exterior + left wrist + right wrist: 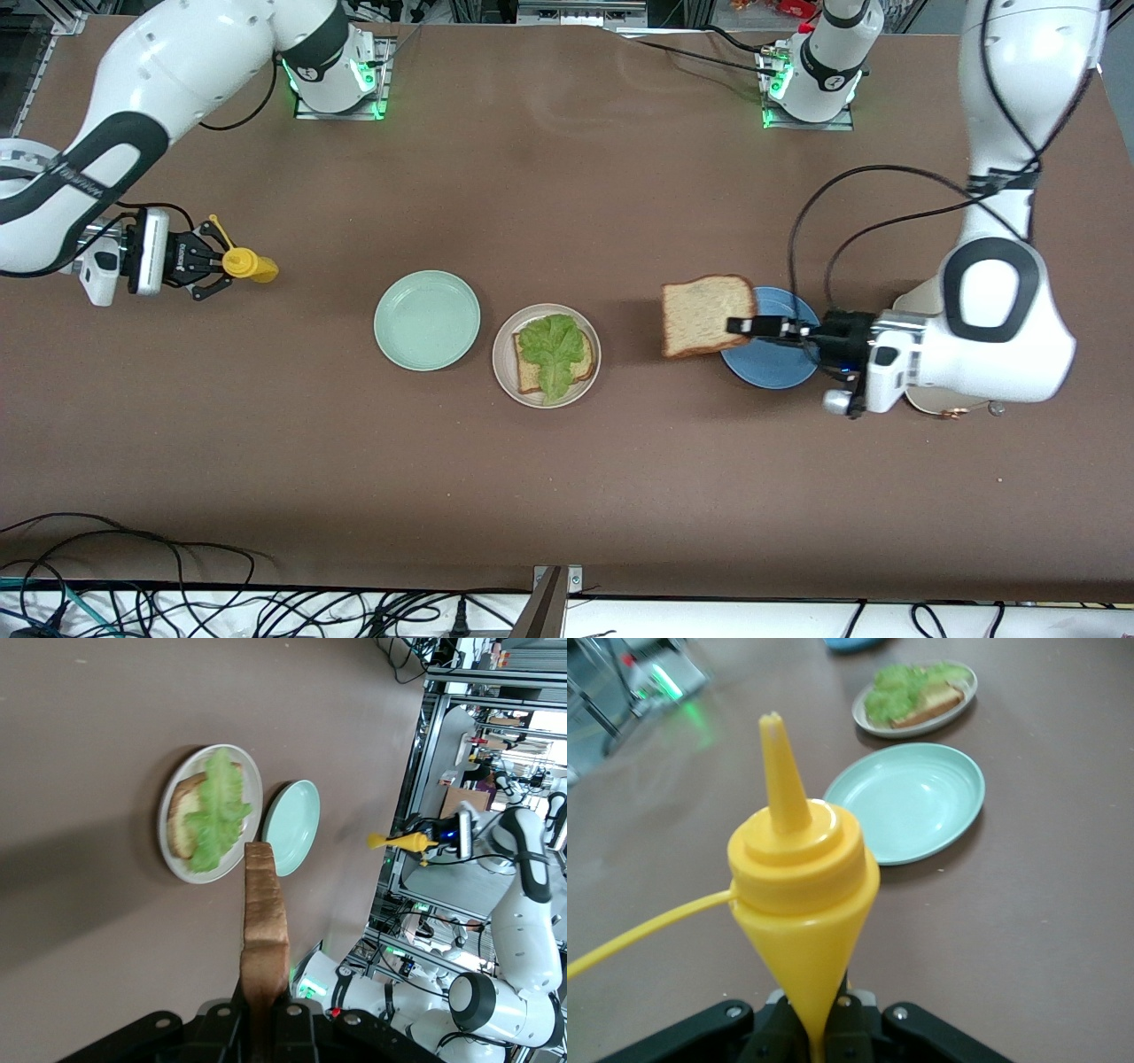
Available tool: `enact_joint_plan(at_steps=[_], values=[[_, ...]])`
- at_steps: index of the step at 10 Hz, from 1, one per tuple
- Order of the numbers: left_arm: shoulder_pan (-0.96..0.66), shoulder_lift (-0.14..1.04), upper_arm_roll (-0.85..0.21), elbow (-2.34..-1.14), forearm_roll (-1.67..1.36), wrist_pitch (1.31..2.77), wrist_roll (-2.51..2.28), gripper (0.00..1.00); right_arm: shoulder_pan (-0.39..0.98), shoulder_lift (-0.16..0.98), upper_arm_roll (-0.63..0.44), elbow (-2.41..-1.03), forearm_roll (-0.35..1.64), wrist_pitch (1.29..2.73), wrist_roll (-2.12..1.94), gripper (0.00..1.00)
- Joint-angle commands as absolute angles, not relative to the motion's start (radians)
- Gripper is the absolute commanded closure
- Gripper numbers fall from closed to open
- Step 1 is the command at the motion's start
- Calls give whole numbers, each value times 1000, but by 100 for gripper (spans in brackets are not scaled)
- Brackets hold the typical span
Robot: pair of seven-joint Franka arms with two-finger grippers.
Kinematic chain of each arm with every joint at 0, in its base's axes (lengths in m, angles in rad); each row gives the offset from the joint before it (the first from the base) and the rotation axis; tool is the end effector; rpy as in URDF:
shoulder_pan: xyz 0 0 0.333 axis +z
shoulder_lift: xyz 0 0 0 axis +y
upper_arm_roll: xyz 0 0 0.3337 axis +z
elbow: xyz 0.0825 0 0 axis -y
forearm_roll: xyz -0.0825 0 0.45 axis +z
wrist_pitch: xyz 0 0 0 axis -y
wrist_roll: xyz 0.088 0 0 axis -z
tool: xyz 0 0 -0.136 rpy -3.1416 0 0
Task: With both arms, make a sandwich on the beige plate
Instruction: 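Carry the bread slice with the left gripper onto the lettuce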
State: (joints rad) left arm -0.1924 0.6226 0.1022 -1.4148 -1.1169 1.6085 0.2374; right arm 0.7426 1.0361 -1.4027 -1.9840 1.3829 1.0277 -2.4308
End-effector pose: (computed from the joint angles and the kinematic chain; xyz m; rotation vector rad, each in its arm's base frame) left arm 0.7401 -0.2010 0.3282 2.0683 -0.0260 -0.3481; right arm 0.5464 -0.1585 0.2245 -1.7817 -1.4169 -0.5401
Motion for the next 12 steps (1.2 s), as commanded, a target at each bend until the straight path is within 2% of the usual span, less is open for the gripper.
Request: enact_joint_plan(at_steps=[1, 3, 6, 9, 12], values=[[-262, 649, 117, -1396, -1214, 1701, 216, 100, 594, 1025, -1269, -1987, 1405, 937, -2543, 100], [-322, 681, 115, -1407, -1229, 1788, 216, 100, 528, 1028, -1192, -1991, 1405, 927, -2623, 100], [-452, 750, 117, -1431, -1403, 2038, 201, 100, 514, 1037, -1187, -1983, 1404, 963, -2759, 100], [-527, 791, 115, -1439, -1540, 2190, 209, 100, 514, 1038, -1186, -1979, 1399, 1057, -2861, 100], [-554, 815, 117, -1439, -1549, 2200, 230, 100, 512, 1039, -1160, -1979, 1401, 1098, -2867, 100]])
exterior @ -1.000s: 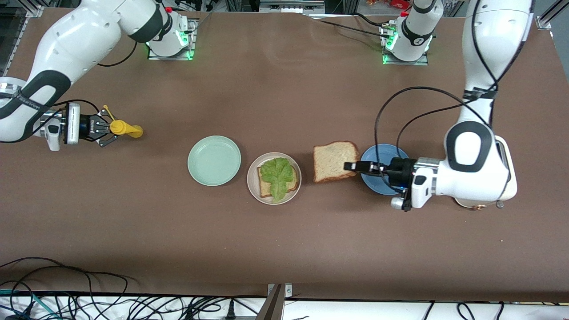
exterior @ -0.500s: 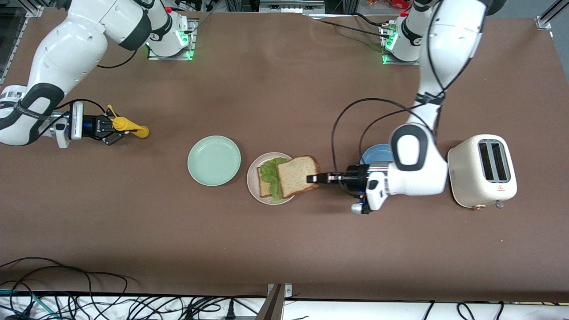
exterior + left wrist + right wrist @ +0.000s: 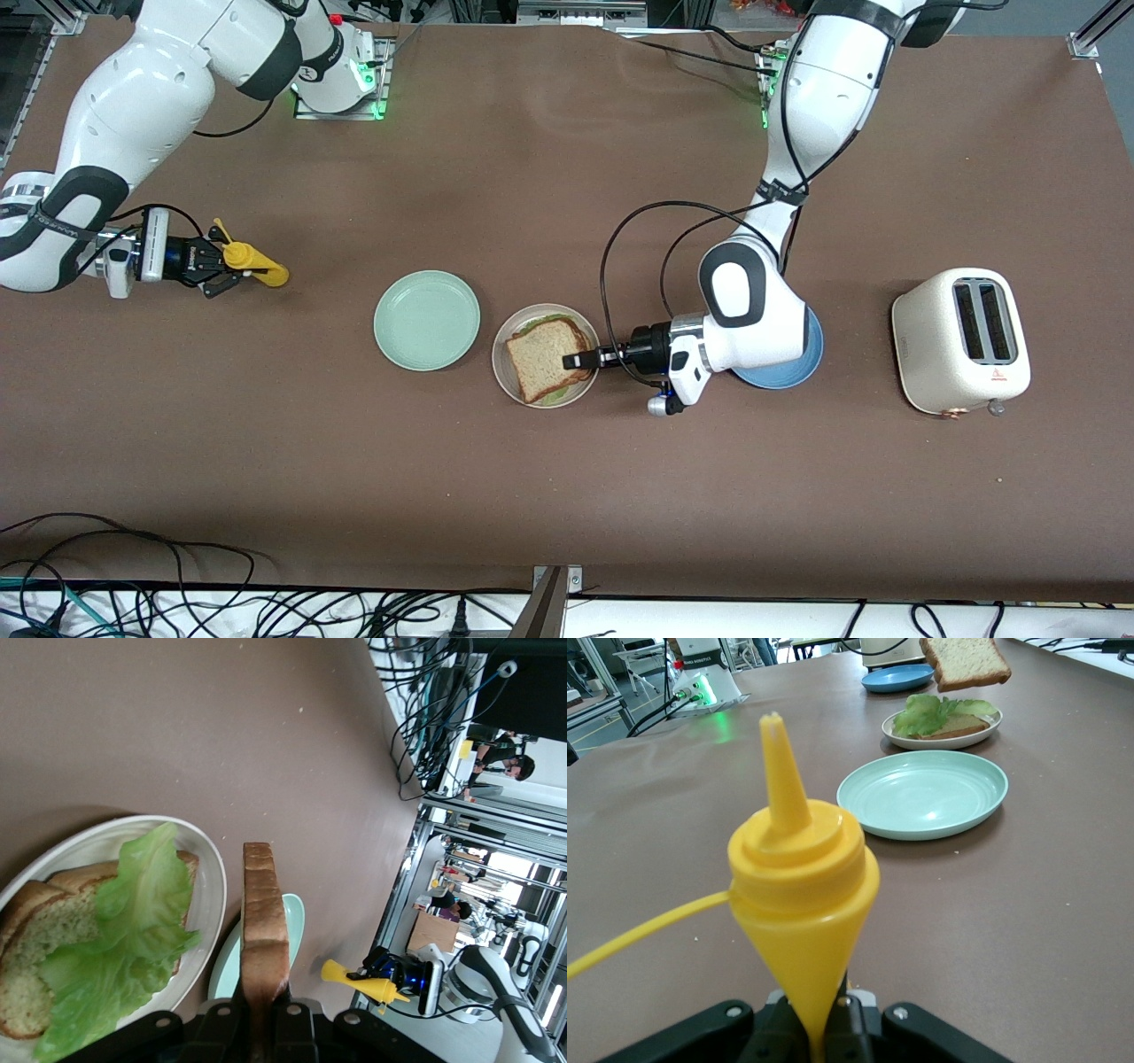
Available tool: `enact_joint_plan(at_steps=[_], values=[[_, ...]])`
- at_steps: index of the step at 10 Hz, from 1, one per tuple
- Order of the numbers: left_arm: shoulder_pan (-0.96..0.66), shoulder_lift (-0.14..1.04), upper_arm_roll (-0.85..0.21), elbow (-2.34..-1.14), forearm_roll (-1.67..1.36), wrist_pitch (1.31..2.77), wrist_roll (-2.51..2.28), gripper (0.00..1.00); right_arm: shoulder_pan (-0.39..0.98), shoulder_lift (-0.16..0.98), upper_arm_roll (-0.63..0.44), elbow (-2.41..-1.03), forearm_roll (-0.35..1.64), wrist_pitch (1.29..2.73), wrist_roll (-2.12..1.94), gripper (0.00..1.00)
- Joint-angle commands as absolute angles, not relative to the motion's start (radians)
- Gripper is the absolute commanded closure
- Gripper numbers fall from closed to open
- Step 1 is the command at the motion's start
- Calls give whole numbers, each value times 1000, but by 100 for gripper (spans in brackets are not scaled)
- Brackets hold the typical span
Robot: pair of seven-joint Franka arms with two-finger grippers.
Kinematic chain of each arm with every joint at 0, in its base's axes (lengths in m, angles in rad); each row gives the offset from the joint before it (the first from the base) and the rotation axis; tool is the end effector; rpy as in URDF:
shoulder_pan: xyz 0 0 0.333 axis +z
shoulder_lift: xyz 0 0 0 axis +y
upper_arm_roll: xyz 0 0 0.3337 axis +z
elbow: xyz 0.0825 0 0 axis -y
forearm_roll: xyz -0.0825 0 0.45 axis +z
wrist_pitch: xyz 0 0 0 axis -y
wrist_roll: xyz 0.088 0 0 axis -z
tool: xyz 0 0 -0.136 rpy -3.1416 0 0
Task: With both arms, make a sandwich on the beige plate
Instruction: 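Carry the bread slice with the left gripper onto the lettuce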
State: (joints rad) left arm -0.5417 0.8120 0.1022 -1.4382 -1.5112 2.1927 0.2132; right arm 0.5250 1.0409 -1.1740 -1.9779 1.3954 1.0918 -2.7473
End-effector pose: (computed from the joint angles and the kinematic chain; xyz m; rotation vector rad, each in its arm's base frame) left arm 0.7054 -0.4137 0.1848 2.0271 0.3371 -0.1714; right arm 0.5176 -0.1957 0.1302 -1.6103 -1.5086 -0.7519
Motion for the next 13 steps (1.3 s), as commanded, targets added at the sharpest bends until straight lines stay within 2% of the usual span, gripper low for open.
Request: enact_joint_plan(at_steps=[1, 3, 5, 6, 7, 8, 9, 10, 11, 13], values=[[-558, 819, 117, -1439, -1548, 2200, 251, 100, 511, 1040, -1154, -1979, 1402, 1106, -2867, 100], [-560, 822, 117, -1440, -1543, 2200, 282, 100, 506, 1039, -1135, -1979, 1407, 1106, -2865, 55], [-572, 827, 117, -1451, -1534, 2200, 284, 100, 491, 1039, -1120, -1977, 1414, 1104, -2865, 52], [-574, 828, 117, -1451, -1534, 2200, 288, 100, 483, 1040, -1117, -1971, 1413, 1103, -2865, 36], [-574, 834, 118, -1451, -1532, 2200, 291, 100, 477, 1040, -1117, -1970, 1411, 1101, -2855, 15], [-574, 842, 118, -1451, -1531, 2200, 317, 100, 474, 1040, -1117, -1968, 1408, 1100, -2850, 4], [-569, 845, 118, -1451, -1531, 2200, 369, 70, 450, 1040, -1117, -1961, 1399, 1094, -2849, 0], [-569, 848, 126, -1456, -1501, 2201, 424, 10, 422, 1040, -1117, -1953, 1390, 1092, -2853, 0], [-558, 847, 126, -1456, -1444, 2200, 434, 0, 398, 1039, -1117, -1936, 1352, 1091, -2850, 0], [-548, 848, 126, -1456, -1402, 2200, 433, 0, 348, 1037, -1123, -1878, 1295, 1091, -2841, 0]])
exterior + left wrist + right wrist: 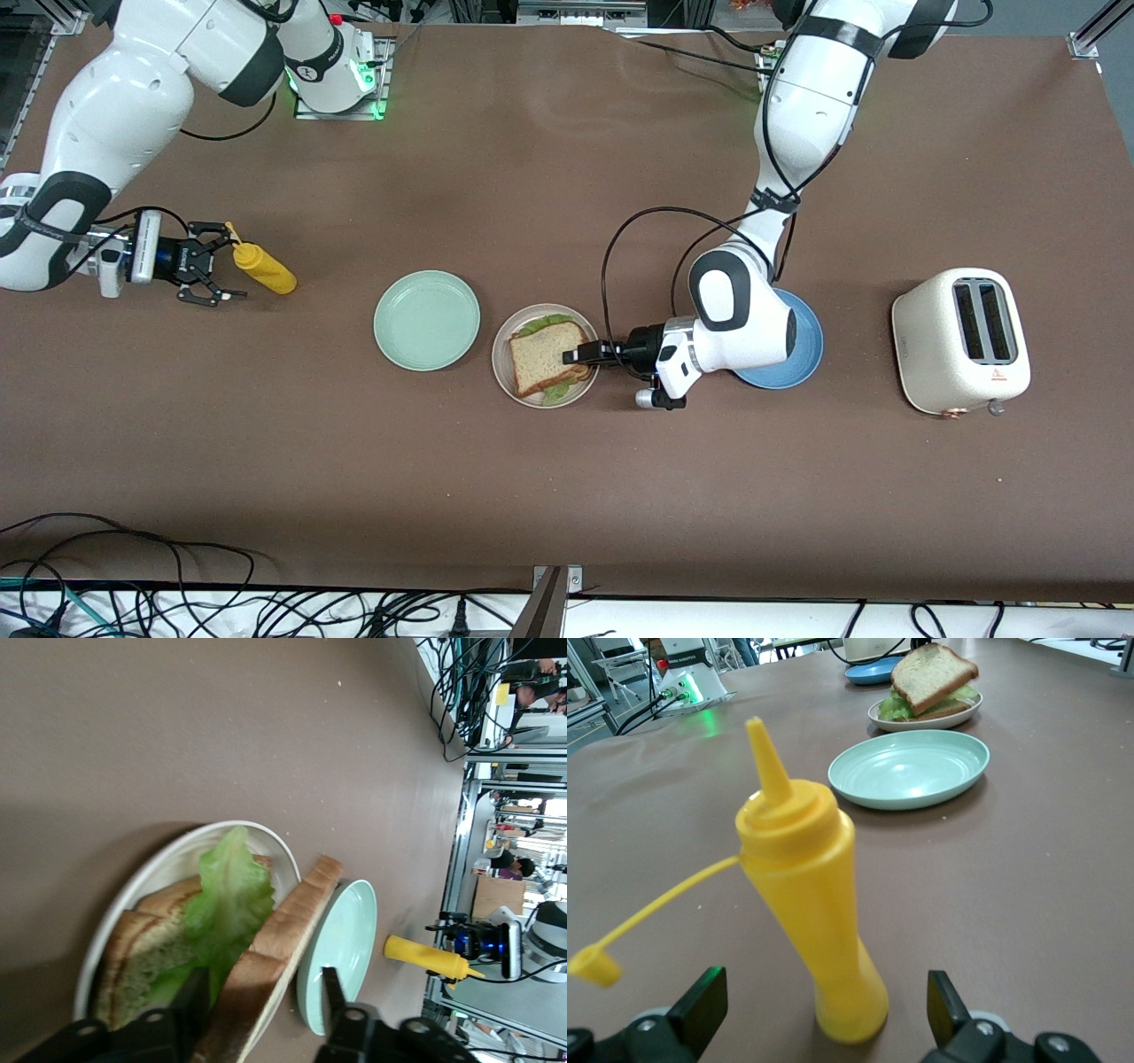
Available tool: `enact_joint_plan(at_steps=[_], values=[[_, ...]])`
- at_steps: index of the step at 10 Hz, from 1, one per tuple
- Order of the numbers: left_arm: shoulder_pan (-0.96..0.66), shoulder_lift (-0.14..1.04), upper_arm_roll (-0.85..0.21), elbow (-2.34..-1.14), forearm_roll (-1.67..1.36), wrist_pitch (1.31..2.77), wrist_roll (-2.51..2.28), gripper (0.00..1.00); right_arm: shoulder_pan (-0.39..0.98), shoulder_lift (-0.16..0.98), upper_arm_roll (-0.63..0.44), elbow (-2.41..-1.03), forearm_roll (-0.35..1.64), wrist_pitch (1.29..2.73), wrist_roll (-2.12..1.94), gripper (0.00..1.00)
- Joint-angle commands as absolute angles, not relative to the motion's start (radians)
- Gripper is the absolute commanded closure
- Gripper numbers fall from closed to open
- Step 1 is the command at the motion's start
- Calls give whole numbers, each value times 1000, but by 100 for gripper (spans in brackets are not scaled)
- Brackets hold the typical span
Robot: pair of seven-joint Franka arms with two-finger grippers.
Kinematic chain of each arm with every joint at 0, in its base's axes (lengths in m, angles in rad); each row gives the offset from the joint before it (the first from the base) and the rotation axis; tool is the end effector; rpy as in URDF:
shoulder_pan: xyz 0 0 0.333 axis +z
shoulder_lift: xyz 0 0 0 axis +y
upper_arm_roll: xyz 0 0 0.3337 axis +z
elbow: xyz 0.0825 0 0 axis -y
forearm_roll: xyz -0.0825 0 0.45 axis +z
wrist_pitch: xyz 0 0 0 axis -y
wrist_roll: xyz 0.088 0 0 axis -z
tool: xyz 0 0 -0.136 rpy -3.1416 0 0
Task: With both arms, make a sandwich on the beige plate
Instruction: 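Release the bread while the right gripper sets down the bottle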
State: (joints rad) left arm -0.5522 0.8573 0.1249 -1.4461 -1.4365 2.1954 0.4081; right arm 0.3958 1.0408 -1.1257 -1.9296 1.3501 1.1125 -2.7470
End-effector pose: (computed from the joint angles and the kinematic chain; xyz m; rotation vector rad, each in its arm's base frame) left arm 0.6981 -0.4002 0.1411 2.1445 0.1090 -0.0843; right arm 0.5052 -0.2419 0.1187 -1.6585 -1.4614 -0.7523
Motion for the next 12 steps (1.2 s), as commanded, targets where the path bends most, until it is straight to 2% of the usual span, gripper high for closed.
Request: enact_joint_plan(at_steps=[1, 4, 7, 12], values=[[-532, 847, 127, -1457, -1382, 2198, 428, 0, 322, 1034, -1124, -1821, 1266, 1091, -2782, 0], [-474, 830, 126, -1454, -1228, 2180, 365, 0, 307, 1029, -1210, -1649, 1197, 1034, -2532, 0], [-419, 746, 130, -1444, -905, 2125, 144, 0, 383, 1028, -1342, -1573, 1183, 991, -2183, 0], [-249, 623, 130, -1436, -328, 1850, 35, 0, 431, 991, -1361, -1332, 1192, 933, -1676, 0]])
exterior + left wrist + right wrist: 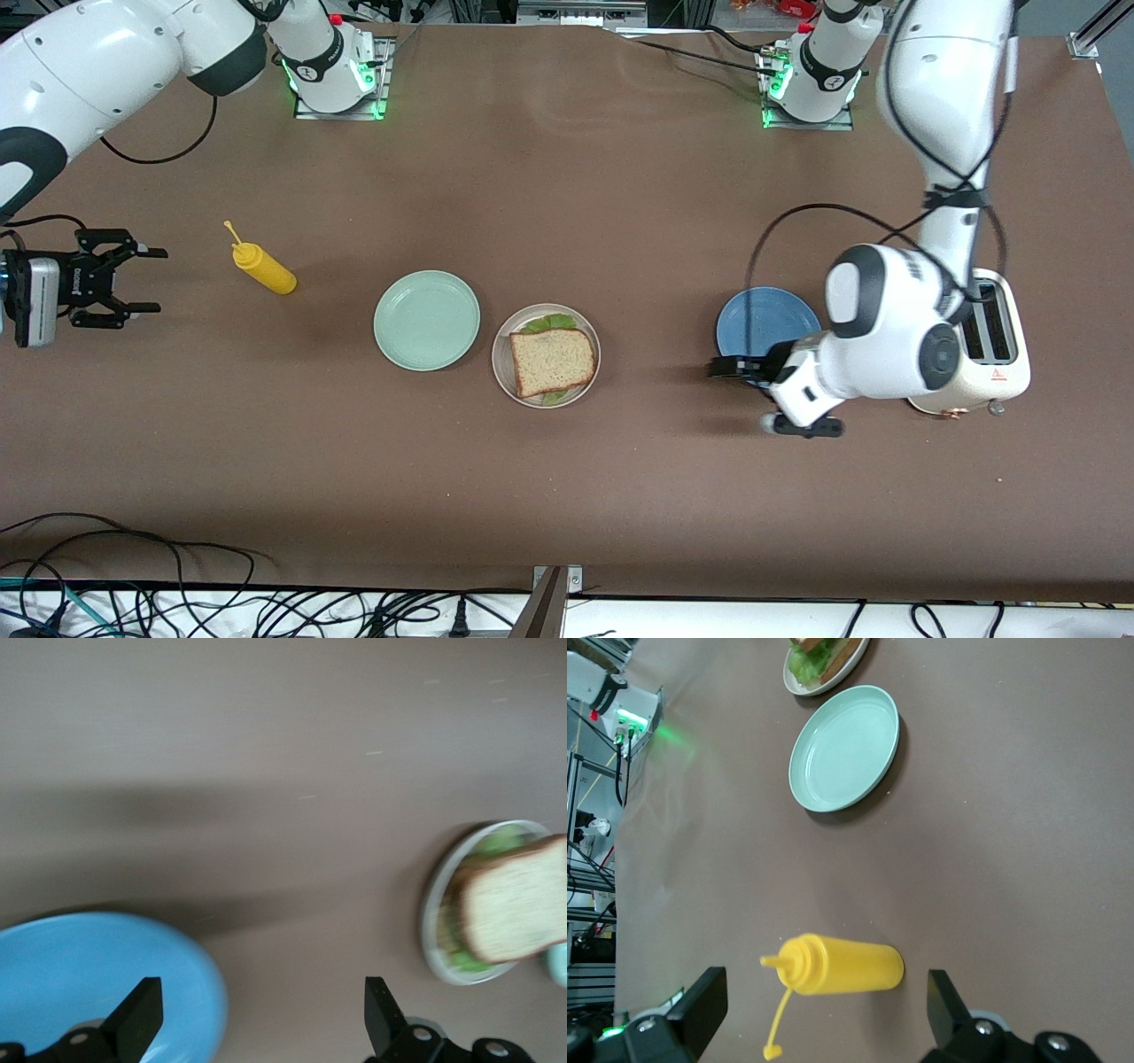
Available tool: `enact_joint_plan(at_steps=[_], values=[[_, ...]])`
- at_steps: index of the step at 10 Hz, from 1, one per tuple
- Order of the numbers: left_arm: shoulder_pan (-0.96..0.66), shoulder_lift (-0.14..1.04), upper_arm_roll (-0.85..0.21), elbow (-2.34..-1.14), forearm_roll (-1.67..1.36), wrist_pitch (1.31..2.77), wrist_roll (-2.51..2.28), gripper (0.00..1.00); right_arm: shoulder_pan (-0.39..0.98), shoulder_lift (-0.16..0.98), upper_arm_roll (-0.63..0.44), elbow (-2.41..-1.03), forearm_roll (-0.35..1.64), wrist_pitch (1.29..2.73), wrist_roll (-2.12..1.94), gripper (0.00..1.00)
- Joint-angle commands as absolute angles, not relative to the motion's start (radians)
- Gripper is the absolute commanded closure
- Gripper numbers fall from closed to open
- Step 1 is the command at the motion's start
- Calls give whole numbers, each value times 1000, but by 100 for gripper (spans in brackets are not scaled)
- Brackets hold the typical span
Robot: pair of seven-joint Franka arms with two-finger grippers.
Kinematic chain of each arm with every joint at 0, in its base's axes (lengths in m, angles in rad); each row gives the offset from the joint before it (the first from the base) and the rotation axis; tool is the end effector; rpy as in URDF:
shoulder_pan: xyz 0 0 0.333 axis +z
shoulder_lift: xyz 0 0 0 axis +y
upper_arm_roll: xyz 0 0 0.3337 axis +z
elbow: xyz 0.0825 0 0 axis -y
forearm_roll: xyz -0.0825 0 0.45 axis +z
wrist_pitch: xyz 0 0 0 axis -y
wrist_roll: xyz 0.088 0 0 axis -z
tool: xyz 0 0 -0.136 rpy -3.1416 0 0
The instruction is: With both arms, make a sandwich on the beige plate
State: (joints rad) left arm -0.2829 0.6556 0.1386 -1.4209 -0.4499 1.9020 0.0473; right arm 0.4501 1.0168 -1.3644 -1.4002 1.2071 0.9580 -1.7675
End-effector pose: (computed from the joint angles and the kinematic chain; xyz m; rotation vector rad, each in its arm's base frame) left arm 0.7527 -0.1695 0.2611 2.8132 -0.0415 -0.2542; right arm 0.6583 -0.2080 0.3453 -2.1427 -1.1184 -0.0436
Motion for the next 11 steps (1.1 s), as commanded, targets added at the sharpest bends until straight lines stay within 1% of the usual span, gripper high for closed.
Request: enact_joint_plan(at_steps=[1, 2, 3, 5, 6, 7, 8, 9, 10, 11], values=[[-215, 603, 130, -1434, -228, 1803, 37, 0, 433, 988, -1358, -1286, 1204, 934, -1575, 0], [-174, 571, 130, -1434, -156, 1764, 37, 0, 439, 988, -1370, -1248, 1269, 933, -1469, 0], [-140, 539, 130, -1433, -102, 1723, 40, 0, 440, 986, -1374, -1212, 1294, 931, -1350, 0], [-115, 490, 130, -1428, -51, 1646, 40, 0, 449, 962, -1370, -1114, 1289, 940, -1118, 0], [-109, 488, 138, -1384, -49, 1579, 37, 0, 457, 947, -1364, -1094, 1273, 946, -972, 0], [-109, 488, 167, -1332, -48, 1496, 37, 0, 456, 918, -1338, -1060, 1235, 953, -842, 0], [-109, 488, 169, -1294, -48, 1432, 35, 0, 456, 869, -1272, -1039, 1151, 988, -730, 0], [-110, 480, 170, -1286, -48, 1389, 35, 0, 450, 789, -1130, -1037, 1008, 1055, -642, 0], [-103, 407, 164, -1299, -38, 1370, 26, 0, 428, 693, -947, -1043, 812, 1133, -555, 0], [-86, 334, 150, -1352, -31, 1370, 18, 0, 370, 619, -743, -1043, 614, 1194, -487, 0]])
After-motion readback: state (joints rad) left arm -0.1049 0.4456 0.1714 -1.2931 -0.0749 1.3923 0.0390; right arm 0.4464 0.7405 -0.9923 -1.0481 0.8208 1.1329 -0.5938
